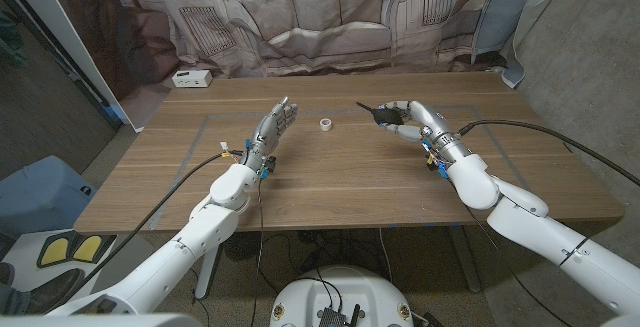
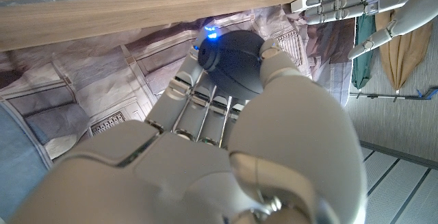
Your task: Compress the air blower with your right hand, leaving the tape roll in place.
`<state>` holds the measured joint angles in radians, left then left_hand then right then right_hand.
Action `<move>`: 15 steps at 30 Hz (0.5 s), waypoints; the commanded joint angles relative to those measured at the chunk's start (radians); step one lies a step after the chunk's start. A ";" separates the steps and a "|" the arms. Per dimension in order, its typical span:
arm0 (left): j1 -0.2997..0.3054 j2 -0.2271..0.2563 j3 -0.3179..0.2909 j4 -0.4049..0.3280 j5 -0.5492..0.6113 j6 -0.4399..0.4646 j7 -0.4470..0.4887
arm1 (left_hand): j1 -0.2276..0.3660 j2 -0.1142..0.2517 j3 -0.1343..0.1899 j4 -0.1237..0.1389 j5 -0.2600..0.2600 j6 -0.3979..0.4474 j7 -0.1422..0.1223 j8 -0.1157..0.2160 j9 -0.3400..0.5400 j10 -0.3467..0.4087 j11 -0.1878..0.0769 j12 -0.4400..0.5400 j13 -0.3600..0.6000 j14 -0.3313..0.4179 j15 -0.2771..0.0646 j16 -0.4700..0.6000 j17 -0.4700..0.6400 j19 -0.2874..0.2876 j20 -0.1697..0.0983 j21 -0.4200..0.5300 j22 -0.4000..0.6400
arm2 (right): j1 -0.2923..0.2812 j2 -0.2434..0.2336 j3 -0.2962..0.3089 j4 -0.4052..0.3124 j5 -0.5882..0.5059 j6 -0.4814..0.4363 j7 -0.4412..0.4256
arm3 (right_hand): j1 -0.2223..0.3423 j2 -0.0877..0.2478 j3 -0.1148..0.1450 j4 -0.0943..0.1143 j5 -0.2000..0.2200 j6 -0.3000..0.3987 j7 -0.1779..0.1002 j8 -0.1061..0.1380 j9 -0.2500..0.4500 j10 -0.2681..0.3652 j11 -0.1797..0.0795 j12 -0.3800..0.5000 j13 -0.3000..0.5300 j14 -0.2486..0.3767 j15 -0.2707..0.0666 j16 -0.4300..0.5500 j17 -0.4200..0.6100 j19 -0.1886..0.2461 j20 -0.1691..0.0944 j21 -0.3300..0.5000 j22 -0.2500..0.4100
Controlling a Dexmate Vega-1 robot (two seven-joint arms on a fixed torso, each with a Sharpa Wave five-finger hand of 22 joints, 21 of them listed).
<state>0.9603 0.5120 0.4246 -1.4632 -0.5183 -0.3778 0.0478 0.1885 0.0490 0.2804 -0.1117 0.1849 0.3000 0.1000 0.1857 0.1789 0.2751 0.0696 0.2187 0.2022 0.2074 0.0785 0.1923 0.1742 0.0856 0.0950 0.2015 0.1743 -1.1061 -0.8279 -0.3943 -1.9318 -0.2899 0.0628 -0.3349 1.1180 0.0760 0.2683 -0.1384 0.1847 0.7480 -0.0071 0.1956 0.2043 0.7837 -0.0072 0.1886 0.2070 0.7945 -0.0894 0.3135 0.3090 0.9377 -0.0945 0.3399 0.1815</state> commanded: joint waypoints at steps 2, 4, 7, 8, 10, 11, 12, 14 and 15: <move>0.008 0.011 -0.003 -0.018 -0.002 0.011 0.000 | 0.000 0.008 0.004 -0.002 0.000 0.007 0.000 0.006 0.005 0.008 0.005 -0.002 0.001 0.007 -0.001 -0.003 0.006 0.005 0.007 -0.004 0.005 | -0.004 -0.028 -0.003 -0.031 -0.020 -0.039 0.031 | -0.010 0.006 -0.003 0.003 -0.001 0.003 0.002 0.005 0.004 0.006 0.003 0.004 0.002 -0.002 -0.036 0.001 0.001 0.001 -0.002 0.000 0.001; 0.009 0.014 -0.002 -0.021 -0.003 0.014 -0.003 | 0.000 0.008 0.004 -0.003 0.000 0.008 0.000 0.007 0.005 0.007 0.005 -0.002 0.001 0.007 -0.001 -0.003 0.006 0.006 0.007 -0.004 0.005 | -0.002 -0.031 -0.005 -0.037 -0.027 -0.047 0.036 | -0.011 0.006 -0.003 0.003 -0.001 0.003 0.001 0.005 0.003 0.006 0.002 0.004 0.002 -0.001 -0.038 0.001 0.002 0.001 -0.001 0.000 0.001; 0.010 0.015 -0.002 -0.023 -0.006 0.017 -0.005 | 0.000 0.008 0.004 -0.003 0.000 0.007 0.000 0.006 0.005 0.009 0.005 -0.001 0.001 0.007 -0.001 -0.003 0.006 0.006 0.006 -0.004 0.005 | 0.003 -0.036 -0.011 -0.045 -0.038 -0.066 0.047 | -0.011 0.008 -0.003 0.003 -0.001 0.003 0.002 0.005 0.003 0.006 0.000 0.005 0.002 -0.001 -0.036 0.000 0.001 0.001 -0.001 0.000 0.001; 0.011 0.015 -0.002 -0.023 -0.007 0.016 -0.005 | 0.000 0.008 0.005 -0.003 0.000 0.007 -0.001 0.006 0.005 0.008 0.004 -0.001 0.001 0.006 -0.001 -0.003 0.006 0.006 0.006 -0.004 0.005 | 0.004 -0.038 -0.013 -0.047 -0.044 -0.071 0.049 | -0.013 0.008 -0.003 0.004 -0.001 0.003 0.002 0.005 0.003 0.006 -0.001 0.005 0.002 0.000 -0.036 0.001 0.001 0.001 -0.002 0.000 0.001; 0.013 0.015 -0.003 -0.024 -0.007 0.014 -0.005 | 0.000 0.009 0.005 -0.003 0.000 0.007 0.000 0.006 0.005 0.009 0.004 -0.001 0.001 0.007 -0.001 -0.003 0.006 0.005 0.006 -0.004 0.005 | 0.007 -0.041 -0.015 -0.049 -0.044 -0.075 0.056 | -0.013 0.009 -0.004 0.004 -0.001 0.003 0.002 0.006 0.003 0.006 -0.001 0.005 0.002 0.001 -0.038 0.002 0.002 0.001 -0.002 0.000 0.001; 0.014 0.015 -0.003 -0.025 -0.007 0.014 -0.004 | 0.000 0.009 0.005 -0.003 0.000 0.007 -0.001 0.006 0.005 0.008 0.004 -0.002 0.001 0.007 0.000 -0.003 0.006 0.006 0.006 -0.004 0.005 | 0.008 -0.042 -0.016 -0.050 -0.045 -0.077 0.058 | -0.013 0.010 -0.004 0.004 -0.001 0.003 0.002 0.005 0.003 0.006 0.002 0.005 0.002 0.002 -0.038 0.002 0.002 0.001 -0.002 0.000 0.001; 0.016 0.016 -0.004 -0.026 -0.007 0.014 -0.003 | 0.000 0.009 0.005 -0.003 0.000 0.008 0.000 0.007 0.005 0.008 0.003 -0.002 0.001 0.007 0.000 -0.003 0.006 0.005 0.007 -0.004 0.005 | 0.011 -0.044 -0.018 -0.051 -0.047 -0.079 0.062 | -0.013 0.009 -0.004 0.003 -0.001 0.004 0.002 0.006 0.003 0.006 0.002 0.005 0.002 0.002 -0.038 0.001 0.001 0.001 -0.001 0.000 0.001; 0.018 0.016 -0.005 -0.027 -0.009 0.012 -0.004 | 0.000 0.009 0.005 -0.003 0.000 0.008 0.000 0.006 0.005 0.008 0.002 -0.002 0.001 0.007 0.001 -0.003 0.006 0.006 0.006 -0.004 0.005 | 0.013 -0.046 -0.020 -0.053 -0.049 -0.083 0.067 | -0.013 0.010 -0.003 0.003 -0.001 0.005 0.002 0.006 0.003 0.006 0.001 0.006 0.002 0.001 -0.038 0.001 0.001 0.001 -0.001 0.000 0.001; 0.019 0.016 -0.006 -0.026 -0.008 0.010 -0.004 | 0.000 0.009 0.005 -0.003 0.000 0.007 0.000 0.006 0.005 0.007 0.003 -0.002 0.001 0.007 0.000 -0.003 0.006 0.006 0.006 -0.004 0.005 | 0.015 -0.048 -0.022 -0.055 -0.051 -0.086 0.071 | -0.013 0.010 -0.003 0.003 -0.001 0.004 0.001 0.006 0.003 0.007 0.000 0.006 0.002 0.000 -0.038 0.001 0.002 0.001 -0.001 0.000 0.001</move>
<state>0.9691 0.5231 0.4231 -1.4807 -0.5219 -0.3668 0.0452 0.1884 0.0489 0.2804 -0.1116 0.1849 0.3000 0.0999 0.1857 0.1789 0.2751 0.0696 0.2187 0.2021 0.2073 0.0784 0.1923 0.1742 0.0856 0.0950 0.2015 0.1743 -1.1037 -0.8593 -0.4034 -1.9695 -0.3192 0.0125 -0.2966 1.1127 0.0814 0.2650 -0.1364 0.1847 0.7480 -0.0071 0.1956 0.2042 0.7838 -0.0072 0.1886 0.2070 0.7945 -0.0893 0.3135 0.3089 0.9378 -0.0945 0.3401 0.1816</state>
